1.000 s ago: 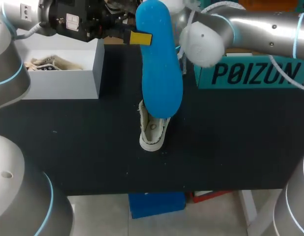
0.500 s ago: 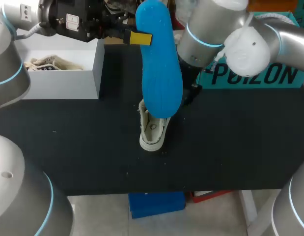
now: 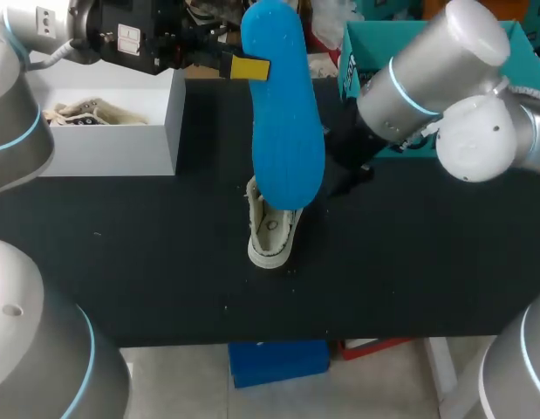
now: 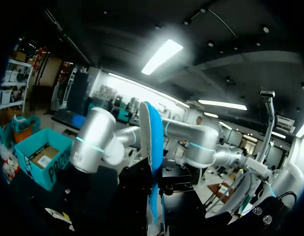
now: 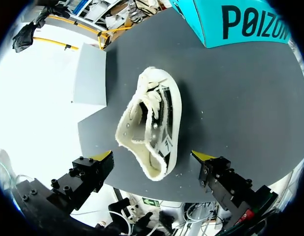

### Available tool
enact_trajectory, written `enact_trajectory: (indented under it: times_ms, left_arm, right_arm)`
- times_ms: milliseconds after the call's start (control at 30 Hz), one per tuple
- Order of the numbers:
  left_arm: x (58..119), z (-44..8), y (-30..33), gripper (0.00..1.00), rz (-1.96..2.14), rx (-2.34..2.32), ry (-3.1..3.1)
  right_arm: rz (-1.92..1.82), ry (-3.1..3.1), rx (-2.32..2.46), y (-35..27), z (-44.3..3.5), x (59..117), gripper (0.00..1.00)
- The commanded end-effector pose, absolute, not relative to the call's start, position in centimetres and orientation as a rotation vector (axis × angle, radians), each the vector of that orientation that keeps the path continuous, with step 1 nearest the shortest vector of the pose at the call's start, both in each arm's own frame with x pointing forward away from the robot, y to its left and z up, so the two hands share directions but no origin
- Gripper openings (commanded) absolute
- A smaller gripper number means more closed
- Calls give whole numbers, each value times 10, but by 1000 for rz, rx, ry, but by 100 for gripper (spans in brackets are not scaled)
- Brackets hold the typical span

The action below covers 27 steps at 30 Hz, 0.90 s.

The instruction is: Take the shoe out of the shoebox, open the shoe tongue, remove and reinsert the insole, then place the shoe into the shoebox

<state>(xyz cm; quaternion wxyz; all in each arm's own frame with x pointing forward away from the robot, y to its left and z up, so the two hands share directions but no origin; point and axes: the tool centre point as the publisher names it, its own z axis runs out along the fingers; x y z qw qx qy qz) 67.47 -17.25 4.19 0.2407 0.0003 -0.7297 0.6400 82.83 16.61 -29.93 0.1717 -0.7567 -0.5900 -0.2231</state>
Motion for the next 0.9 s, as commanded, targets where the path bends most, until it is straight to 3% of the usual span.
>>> enact_trajectory:
  times_ms: [33, 900]
  left_arm:
    - [675, 41, -174, 0, 1752, 0, -1996]
    - [675, 41, -174, 0, 1752, 0, -1996]
  right_arm:
    - [-837, -1553, -1957, 159, -296, 829, 100]
    - [-1202, -1391, -1627, 151, -259, 825, 100]
